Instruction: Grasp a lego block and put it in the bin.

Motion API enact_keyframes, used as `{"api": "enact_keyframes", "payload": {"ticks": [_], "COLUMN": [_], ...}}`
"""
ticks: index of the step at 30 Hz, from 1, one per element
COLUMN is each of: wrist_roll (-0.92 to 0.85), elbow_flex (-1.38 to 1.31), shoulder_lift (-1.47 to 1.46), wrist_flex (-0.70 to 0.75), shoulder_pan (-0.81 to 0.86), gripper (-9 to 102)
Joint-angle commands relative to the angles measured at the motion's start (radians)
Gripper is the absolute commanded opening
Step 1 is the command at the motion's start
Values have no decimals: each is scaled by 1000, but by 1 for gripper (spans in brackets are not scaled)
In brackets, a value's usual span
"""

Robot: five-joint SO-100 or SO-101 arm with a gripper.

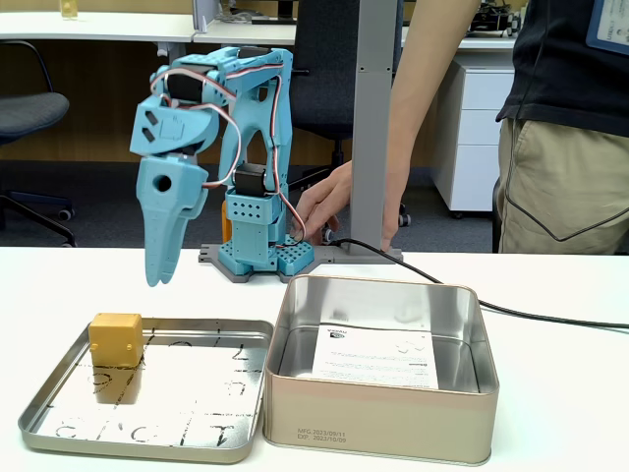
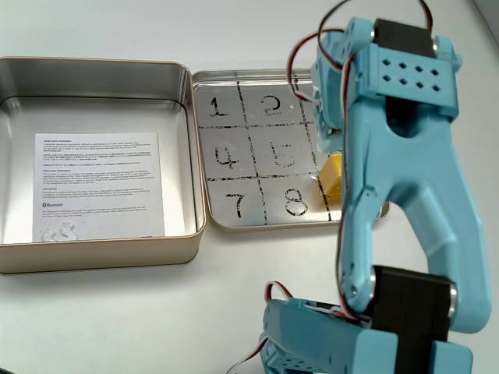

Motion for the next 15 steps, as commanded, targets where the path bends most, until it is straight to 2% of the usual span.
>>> {"api": "enact_keyframes", "payload": {"ticks": [1,7,15], "wrist_roll": [67,66,60], "elbow_flex": [66,129,138], "shoulder_lift": [63,2,-106], "wrist_flex": [-43,-161,-261], "shoulder_pan": [38,63,89], "gripper": [21,28,30]}}
